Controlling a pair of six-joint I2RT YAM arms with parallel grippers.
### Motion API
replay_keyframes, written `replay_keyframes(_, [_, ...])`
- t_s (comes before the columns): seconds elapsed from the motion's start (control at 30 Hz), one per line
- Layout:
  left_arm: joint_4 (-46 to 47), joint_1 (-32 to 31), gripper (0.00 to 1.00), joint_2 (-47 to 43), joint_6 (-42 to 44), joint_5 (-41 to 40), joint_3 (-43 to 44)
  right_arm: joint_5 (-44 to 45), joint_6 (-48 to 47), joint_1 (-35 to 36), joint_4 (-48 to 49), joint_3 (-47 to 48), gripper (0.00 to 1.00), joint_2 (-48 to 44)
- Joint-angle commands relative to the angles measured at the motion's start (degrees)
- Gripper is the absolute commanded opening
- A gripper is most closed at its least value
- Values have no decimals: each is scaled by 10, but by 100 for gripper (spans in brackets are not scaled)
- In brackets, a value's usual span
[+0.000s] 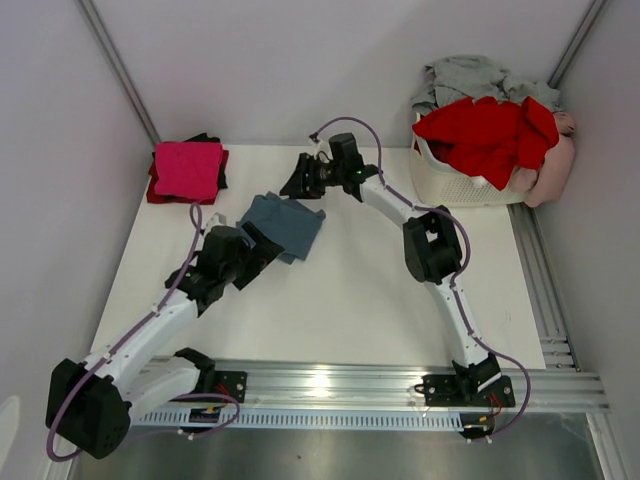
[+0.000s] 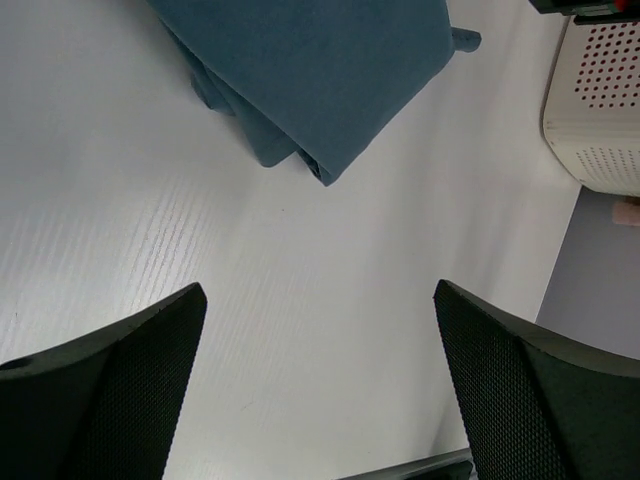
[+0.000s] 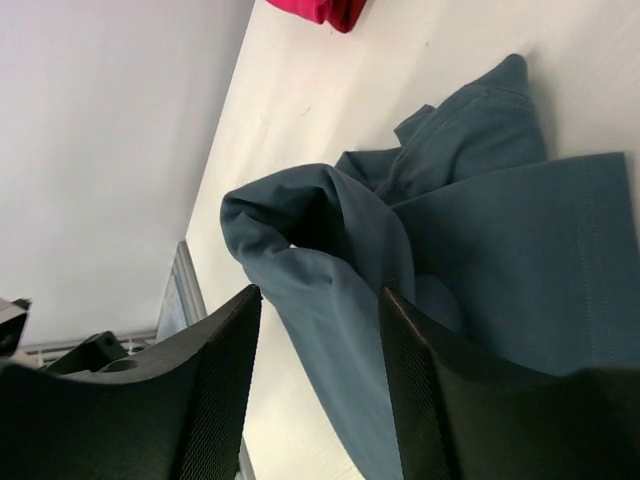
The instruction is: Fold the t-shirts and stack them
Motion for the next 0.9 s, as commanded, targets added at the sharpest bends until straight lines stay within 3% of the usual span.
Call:
replay_keyframes(0.0, [-3, 6, 99, -16, 24, 7, 18, 27, -25, 2, -2, 3, 55, -19])
replay_keyframes(0.2, [6, 7, 99, 2, 37, 22, 22, 99, -134, 1, -33, -148, 58, -161])
replay_keyframes(0.33, [26, 7, 99, 7, 43, 34, 10, 121, -145, -2, -50, -255, 60, -251])
replay_keyframes(0.47, [26, 7, 99, 2, 55, 59, 5, 191, -142, -5, -59, -370, 77, -335])
replay_keyframes(0.63, [31, 7, 99, -25, 56, 67, -22, 189, -88, -21, 12, -509, 78, -355])
replay_keyframes(0.87, [-23, 7, 99, -71, 82, 41, 1, 166, -30, -28, 89, -565, 79, -327])
